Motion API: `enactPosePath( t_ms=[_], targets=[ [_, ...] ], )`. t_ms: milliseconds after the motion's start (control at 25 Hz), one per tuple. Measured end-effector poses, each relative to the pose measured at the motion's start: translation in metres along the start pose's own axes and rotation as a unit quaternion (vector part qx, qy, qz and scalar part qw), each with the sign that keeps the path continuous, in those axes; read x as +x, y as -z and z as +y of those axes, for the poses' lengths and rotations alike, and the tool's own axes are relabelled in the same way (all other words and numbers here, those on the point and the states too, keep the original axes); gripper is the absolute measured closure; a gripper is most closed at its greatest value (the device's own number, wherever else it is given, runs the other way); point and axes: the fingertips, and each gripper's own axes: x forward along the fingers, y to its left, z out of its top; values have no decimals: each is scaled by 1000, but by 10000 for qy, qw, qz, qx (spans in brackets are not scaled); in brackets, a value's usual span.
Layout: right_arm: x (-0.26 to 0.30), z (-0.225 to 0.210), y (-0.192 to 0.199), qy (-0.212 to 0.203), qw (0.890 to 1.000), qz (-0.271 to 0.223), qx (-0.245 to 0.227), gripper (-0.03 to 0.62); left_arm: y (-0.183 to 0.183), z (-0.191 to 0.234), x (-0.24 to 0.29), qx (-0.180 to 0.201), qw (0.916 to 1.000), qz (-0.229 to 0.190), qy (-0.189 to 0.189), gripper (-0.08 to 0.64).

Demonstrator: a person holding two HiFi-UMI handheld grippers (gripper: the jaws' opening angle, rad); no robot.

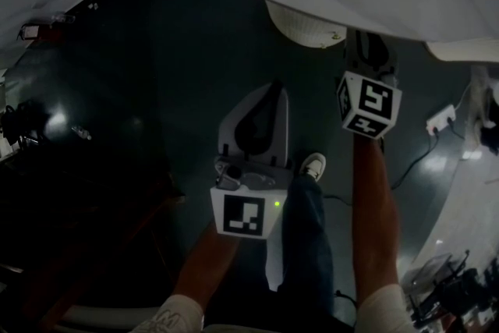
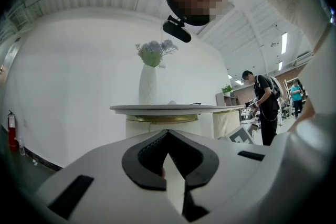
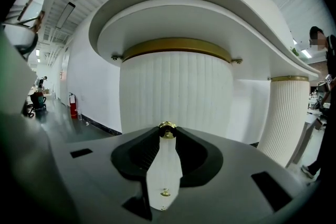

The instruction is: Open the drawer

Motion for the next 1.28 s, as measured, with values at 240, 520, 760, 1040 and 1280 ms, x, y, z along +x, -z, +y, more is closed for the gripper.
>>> enactPosePath(
  t_ms=[240,520,760,1040,1280],
  targets=[
    [0,-1,1,55,10000,72,-7,489,2,1,-6,-45,10000,35,-30,563],
    [-1,0,1,35,9999,140,-41,489,3,3,-12,-96,9999,29,-54,563],
    [-30,2,11,138,9999,64,-47,491,2,6,-15,-81,10000,29,-29,565],
    [-81,12,25,109,9999,56,-38,491,2,0,-20,-62,10000,-7,16,563],
    [-127,18,38,99,9999,-91,99,491,1,-14,-22,16,9998,29,172,565]
  ],
)
